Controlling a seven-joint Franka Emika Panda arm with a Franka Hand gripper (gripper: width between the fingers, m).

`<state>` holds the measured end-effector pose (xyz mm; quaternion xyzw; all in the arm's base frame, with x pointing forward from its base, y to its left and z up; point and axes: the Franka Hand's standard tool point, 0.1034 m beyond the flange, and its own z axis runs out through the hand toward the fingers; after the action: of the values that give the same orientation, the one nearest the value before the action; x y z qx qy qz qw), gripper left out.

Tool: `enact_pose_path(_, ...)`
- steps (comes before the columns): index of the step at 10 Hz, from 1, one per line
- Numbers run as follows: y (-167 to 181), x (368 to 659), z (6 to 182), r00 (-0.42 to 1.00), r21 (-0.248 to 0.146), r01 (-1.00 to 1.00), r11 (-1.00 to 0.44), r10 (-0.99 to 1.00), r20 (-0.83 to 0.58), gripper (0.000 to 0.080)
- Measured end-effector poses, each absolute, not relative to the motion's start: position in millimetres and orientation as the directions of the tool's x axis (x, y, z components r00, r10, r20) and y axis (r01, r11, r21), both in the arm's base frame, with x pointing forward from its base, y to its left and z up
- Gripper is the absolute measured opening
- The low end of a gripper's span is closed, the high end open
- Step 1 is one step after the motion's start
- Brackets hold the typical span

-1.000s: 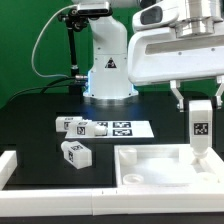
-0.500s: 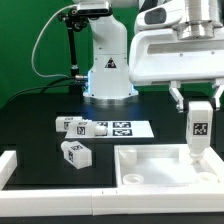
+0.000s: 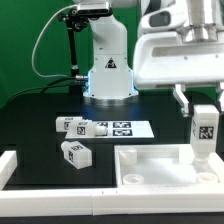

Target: Assemble one leg

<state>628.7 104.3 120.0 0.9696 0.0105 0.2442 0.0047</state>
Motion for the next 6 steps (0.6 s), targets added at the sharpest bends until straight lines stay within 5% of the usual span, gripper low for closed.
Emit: enact_pose_path(6,116.0,627.0,97.4,0.885,0.022,0.035,-0.999,0.041,0.464,0.0287)
